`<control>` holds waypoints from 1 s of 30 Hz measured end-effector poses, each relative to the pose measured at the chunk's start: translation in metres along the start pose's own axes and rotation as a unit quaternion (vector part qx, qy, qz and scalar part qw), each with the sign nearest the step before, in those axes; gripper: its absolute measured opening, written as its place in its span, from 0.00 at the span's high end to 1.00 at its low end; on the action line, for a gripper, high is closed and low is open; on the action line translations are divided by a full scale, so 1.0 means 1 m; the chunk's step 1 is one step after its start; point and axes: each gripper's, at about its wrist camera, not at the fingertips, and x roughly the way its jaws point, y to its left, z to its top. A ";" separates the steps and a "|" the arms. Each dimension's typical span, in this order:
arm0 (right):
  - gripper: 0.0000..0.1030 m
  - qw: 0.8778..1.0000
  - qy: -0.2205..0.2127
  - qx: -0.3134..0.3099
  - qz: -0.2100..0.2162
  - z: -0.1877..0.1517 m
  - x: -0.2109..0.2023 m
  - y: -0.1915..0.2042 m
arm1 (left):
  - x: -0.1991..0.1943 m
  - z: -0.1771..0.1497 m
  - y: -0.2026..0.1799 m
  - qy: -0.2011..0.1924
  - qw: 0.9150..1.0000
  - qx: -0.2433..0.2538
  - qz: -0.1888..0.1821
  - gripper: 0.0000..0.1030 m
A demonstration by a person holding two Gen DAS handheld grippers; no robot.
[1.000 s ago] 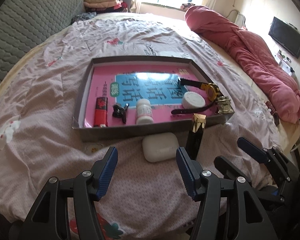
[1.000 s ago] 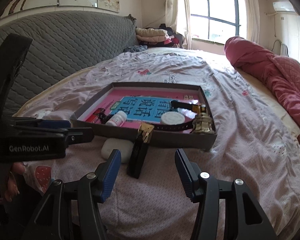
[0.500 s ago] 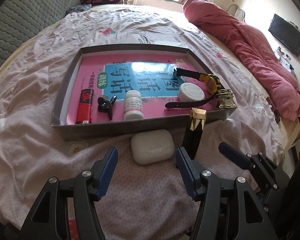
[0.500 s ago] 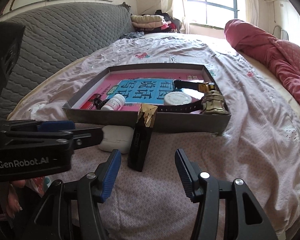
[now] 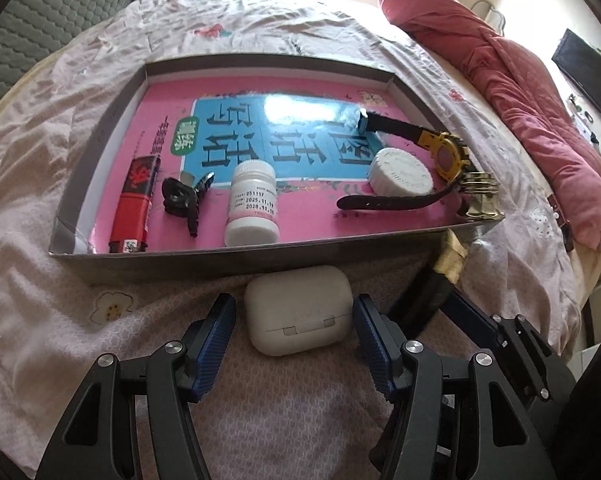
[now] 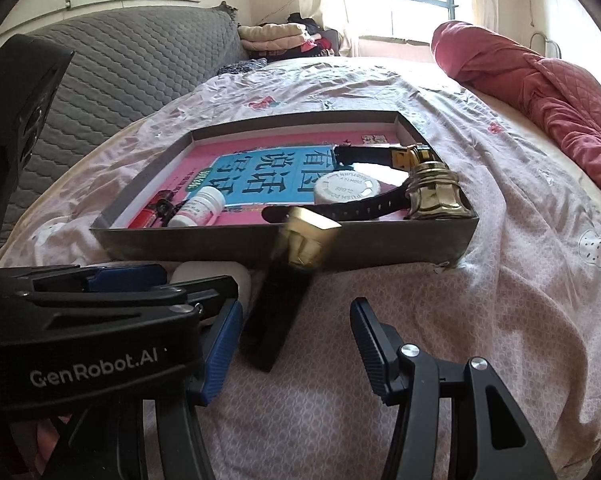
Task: Organize rigid objects
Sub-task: 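Move the left gripper to the white earbud case while the right approaches the black gold-capped bottle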
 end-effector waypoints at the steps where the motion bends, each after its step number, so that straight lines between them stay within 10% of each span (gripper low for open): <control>1: 0.45 1.000 0.006 0.002 -0.004 0.000 0.003 -0.001 | 0.001 0.000 0.000 0.002 1.000 0.000 -0.001 0.39; 19: 0.56 0.993 0.031 0.087 0.080 0.002 0.011 -0.038 | 0.000 0.000 0.010 0.011 0.999 -0.026 -0.026 0.32; 30: 0.69 0.958 0.042 0.210 0.188 0.004 0.026 -0.082 | 0.003 0.001 0.014 0.025 0.999 -0.032 -0.021 0.32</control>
